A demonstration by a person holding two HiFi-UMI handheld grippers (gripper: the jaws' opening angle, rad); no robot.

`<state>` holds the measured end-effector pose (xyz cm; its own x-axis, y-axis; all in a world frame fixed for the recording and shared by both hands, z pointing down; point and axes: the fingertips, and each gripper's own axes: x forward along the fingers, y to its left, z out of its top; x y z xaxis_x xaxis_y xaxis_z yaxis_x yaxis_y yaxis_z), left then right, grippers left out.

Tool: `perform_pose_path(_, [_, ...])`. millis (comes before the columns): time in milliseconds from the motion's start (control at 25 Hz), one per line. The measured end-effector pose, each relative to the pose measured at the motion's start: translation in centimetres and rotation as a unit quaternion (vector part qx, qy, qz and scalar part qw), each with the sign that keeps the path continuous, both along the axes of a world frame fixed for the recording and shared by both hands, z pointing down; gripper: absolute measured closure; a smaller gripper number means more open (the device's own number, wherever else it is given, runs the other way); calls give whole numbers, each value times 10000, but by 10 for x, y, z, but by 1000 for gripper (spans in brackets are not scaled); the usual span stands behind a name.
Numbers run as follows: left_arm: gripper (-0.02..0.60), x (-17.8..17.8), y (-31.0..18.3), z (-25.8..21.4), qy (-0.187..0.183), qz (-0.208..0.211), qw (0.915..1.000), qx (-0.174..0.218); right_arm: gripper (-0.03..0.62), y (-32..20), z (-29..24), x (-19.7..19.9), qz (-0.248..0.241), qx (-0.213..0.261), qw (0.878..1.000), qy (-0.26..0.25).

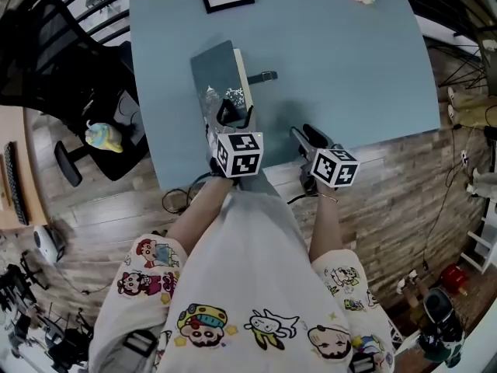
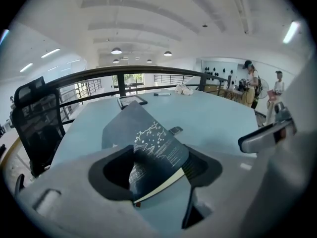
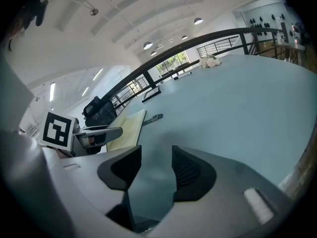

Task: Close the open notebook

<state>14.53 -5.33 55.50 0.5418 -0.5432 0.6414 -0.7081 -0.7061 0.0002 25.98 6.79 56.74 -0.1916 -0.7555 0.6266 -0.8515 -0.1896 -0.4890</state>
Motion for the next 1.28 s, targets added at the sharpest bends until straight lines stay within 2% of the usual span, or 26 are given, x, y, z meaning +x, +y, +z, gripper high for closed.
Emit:
perform_pose_path(360, [264,14,10,31,-686,483,9959,324,390,14,6,4,109,-68,9999,-23])
perform_pose_path(560, [256,16,13,39,-857,674,9932,407,390,16,7,6,95,-85,9999,-8])
perform_pose_path(760, [256,16,15,37,-768,763,9934,385,390,12,4,7,46,-47,10000,2])
perform_pose_path(1000, [256,14,20,25,-471,784,9955,249,390,8,0,5,-20,-16,10000,14])
perform_pose_path(1280, [256,-2,3,-5,-36,406,9987,321,390,-7,-8,-5,-282,94,9995,70])
